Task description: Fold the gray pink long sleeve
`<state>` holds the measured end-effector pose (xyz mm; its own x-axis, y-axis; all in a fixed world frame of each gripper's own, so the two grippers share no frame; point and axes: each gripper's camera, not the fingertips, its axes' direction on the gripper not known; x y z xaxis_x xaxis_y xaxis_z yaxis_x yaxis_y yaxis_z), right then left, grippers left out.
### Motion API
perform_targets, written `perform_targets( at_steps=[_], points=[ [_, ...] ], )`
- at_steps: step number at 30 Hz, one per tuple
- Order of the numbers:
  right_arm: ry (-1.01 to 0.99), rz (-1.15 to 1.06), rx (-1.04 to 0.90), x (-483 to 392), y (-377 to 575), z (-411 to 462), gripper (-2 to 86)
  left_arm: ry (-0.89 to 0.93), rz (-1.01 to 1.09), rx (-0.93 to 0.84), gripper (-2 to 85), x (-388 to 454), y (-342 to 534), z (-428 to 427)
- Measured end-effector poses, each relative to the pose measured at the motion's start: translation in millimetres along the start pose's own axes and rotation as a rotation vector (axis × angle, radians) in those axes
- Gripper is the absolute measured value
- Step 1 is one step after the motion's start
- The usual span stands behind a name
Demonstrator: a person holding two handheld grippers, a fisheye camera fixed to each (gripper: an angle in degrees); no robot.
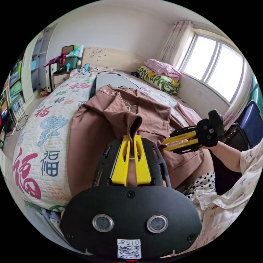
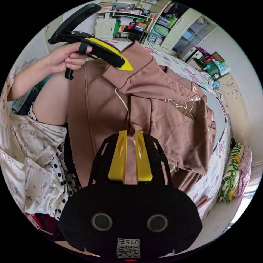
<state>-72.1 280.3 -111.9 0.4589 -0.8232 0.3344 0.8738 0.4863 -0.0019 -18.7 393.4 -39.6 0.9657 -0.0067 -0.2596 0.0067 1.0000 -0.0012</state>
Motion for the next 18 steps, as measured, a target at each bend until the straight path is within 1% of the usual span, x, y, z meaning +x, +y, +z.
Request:
perform_targets(
  at_steps=[4, 6, 8, 11, 12, 17, 18],
  points=[
    [0.085, 0.102, 0.059, 9, -7, 3, 3.8, 0.015, -0.020, -0.005, -0.2, -7, 0, 16],
    [0.066, 0.081, 0.082, 6, -13, 8, 4.5, 0.016, -0.035, -0.004, -0.1, -15, 3, 21],
    [0.041, 0.039, 0.056, 1, -19, 18, 6.3, 0.023, -0.050, -0.005, -0.2, -21, 6, 24],
    [0.128, -0.020, 0.023, -5, -30, 32, 8.3, 0.030, -0.062, -0.005, -0.2, -26, 10, 33],
    [0.123, -0.028, 0.030, -4, -36, 34, 8.4, 0.030, -0.064, -0.003, -0.2, -27, 11, 37],
    [0.162, -0.021, -0.005, 15, -70, 49, 5.7, 0.045, -0.069, -0.006, -0.2, -28, 14, 53],
    [0.134, -0.008, -0.013, 27, -78, 49, 5.1, 0.048, -0.065, -0.011, -0.2, -28, 13, 57]
  ],
)
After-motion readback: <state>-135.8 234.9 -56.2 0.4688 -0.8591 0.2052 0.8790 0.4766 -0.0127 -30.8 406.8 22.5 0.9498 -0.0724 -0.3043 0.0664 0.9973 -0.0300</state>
